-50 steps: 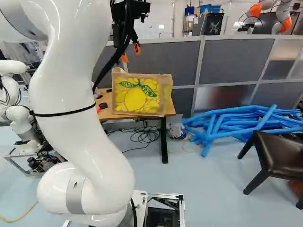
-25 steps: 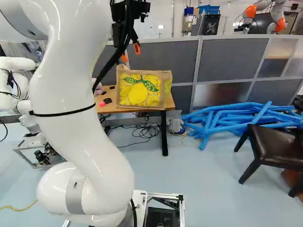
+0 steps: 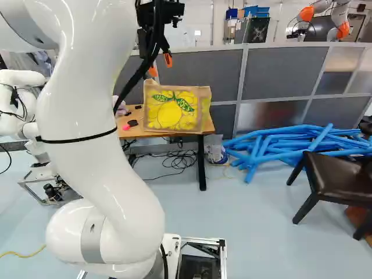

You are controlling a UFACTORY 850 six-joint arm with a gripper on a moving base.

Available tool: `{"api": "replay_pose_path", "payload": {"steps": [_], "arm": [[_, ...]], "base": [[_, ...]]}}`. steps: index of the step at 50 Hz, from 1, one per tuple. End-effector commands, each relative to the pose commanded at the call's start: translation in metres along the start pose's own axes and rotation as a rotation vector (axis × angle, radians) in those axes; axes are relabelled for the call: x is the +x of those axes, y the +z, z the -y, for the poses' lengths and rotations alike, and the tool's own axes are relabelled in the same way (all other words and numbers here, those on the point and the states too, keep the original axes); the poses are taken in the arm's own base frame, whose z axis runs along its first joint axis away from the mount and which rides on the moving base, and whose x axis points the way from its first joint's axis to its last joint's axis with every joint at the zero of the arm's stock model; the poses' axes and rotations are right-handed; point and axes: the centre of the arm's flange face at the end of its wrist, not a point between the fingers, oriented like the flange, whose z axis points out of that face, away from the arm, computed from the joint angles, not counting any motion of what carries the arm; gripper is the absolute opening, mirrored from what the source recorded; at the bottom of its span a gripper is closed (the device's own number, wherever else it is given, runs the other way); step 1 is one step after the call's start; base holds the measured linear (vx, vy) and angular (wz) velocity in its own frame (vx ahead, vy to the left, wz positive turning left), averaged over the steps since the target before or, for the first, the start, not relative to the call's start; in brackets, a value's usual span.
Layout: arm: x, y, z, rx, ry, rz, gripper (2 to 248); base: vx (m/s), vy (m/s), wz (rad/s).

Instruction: Pick up the bag on the ground and place it on the table

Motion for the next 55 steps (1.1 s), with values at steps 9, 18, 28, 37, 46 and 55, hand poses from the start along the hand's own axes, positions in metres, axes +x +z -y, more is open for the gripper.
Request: {"api": "replay_pose_path", "payload": {"steps": [9,18,28,37,46,55], "arm": [[0.0000,0.0000,0.0000,0.000,0.000,0.000,247],[0.0000,0.0000,0.0000,0.000,0.000,0.000,247],[0.0000,0.0000,0.0000,0.000,0.000,0.000,247],[0.0000,0.0005,0.0000,0.001,-0.002,0.001,247],[-0.0002,0.0027,0.0002,0.006,-0.012,0.003,247],[-0.0004,0.0067,0.0004,0.016,-0.029,0.007,247]], "base": [[0.000,0.000,0.000],[0.000,0.000,0.000],[0.000,0.000,0.000],[0.000,0.000,0.000],[0.000,0.000,0.000],[0.000,0.000,0.000]]}}
